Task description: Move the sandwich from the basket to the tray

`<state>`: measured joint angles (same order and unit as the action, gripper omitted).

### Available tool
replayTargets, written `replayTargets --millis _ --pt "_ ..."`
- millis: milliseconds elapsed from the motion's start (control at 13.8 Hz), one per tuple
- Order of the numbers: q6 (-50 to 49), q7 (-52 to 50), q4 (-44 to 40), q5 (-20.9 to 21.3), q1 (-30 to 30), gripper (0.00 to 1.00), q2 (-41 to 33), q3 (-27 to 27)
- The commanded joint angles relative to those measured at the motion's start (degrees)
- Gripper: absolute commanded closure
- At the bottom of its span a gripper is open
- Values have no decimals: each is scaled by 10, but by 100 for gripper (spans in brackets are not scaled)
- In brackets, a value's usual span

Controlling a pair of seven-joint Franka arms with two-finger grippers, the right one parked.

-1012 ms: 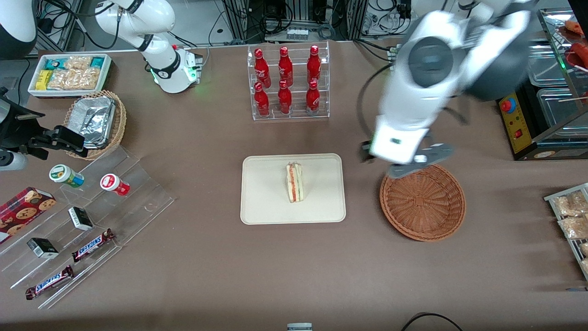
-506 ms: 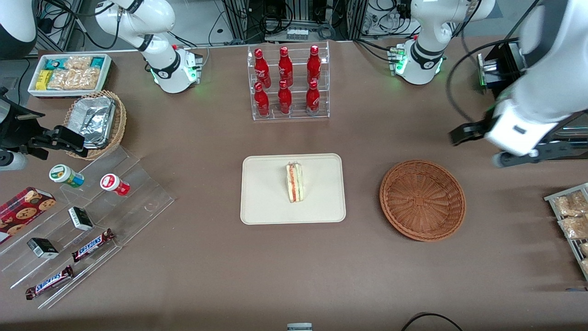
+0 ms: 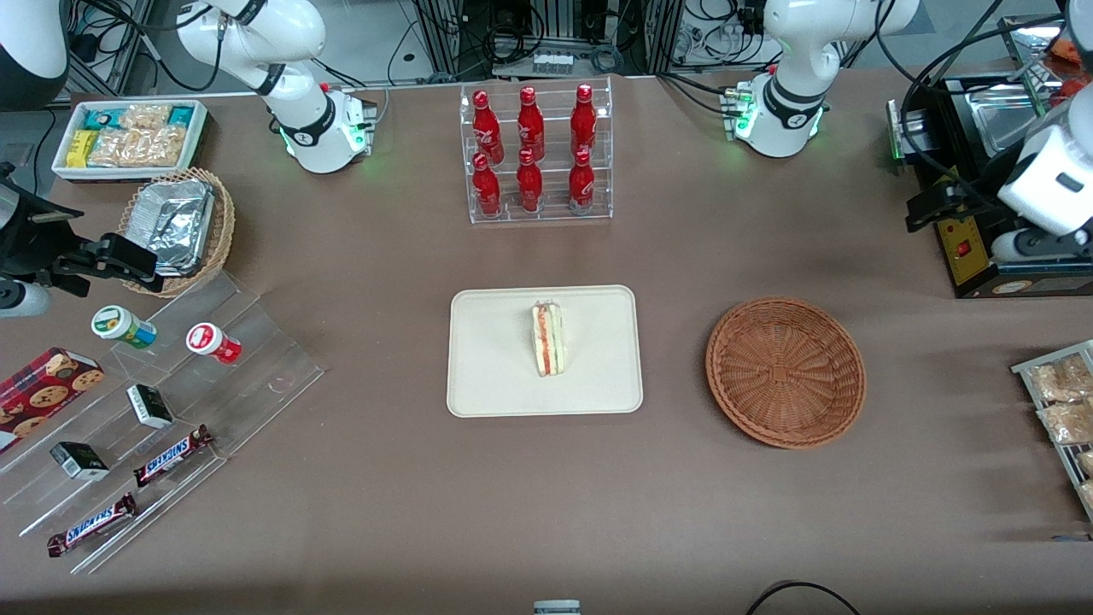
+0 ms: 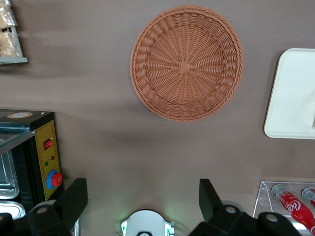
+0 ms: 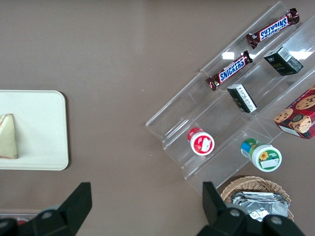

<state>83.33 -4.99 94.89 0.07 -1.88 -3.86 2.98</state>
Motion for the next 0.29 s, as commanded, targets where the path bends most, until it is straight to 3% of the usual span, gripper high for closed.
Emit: replayTargets --millis 0,217 --pt "19 11 20 -11 0 0 -20 -10" --pt "11 32 -12 -10 1 0 -4 -10"
